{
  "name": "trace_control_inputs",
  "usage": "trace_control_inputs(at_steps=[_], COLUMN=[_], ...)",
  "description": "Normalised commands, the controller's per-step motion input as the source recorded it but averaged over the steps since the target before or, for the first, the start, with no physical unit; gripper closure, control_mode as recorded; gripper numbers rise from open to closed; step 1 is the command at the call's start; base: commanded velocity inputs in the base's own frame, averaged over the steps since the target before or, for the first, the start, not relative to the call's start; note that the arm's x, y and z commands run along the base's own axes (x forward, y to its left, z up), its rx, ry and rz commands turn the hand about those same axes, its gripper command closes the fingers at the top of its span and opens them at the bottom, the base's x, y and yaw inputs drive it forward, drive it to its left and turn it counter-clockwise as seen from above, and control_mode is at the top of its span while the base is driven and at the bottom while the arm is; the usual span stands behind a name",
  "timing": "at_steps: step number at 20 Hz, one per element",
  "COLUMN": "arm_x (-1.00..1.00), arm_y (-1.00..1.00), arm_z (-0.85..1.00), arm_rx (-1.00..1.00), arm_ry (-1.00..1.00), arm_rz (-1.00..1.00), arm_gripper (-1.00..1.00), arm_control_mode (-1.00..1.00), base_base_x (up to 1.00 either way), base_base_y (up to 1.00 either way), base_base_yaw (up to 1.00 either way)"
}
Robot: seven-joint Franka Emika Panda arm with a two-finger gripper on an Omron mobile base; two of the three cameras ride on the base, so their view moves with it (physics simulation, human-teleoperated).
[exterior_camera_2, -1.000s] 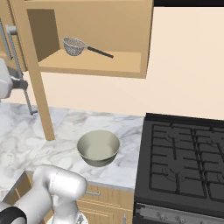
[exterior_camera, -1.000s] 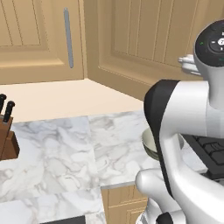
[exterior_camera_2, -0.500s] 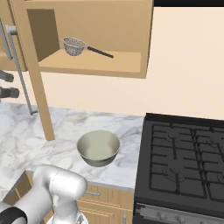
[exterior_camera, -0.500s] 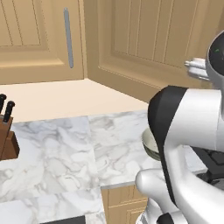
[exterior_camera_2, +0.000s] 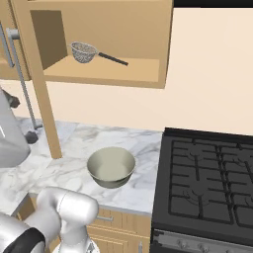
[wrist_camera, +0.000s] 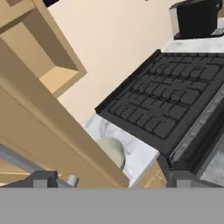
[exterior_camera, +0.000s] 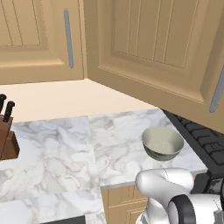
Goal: Open the cabinet and setup a tea strainer by placing it in the bowl upright.
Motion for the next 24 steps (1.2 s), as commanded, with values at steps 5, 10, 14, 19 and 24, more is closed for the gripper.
trace_control_inputs(at_steps=[5, 10, 14, 19, 24], arm_x=[0.00, 0.07, 0.04, 0.00, 0.00], arm_y=[-0.39, -0.24, -0.01, -0.04, -0.36], arm_z=[0.00, -0.19, -0.18, -0.15, 0.00], arm_rx=[0.61, 0.34, 0.18, 0.15, 0.34], arm_ry=[0.04, 0.26, 0.24, 0.22, 0.17], arm_rz=[0.30, 0.15, 0.13, 0.09, 0.04], arm_gripper=[-1.00, -1.00, -1.00, -1.00, -1.00], arm_control_mode=[-1.00, -1.00, -1.00, -1.00, -1.00], base_base_x=[0.00, 0.00, 0.00, 0.00, 0.00], base_base_y=[0.00, 0.00, 0.00, 0.00, 0.00], base_base_yaw=[0.00, 0.00, 0.00, 0.00, 0.00])
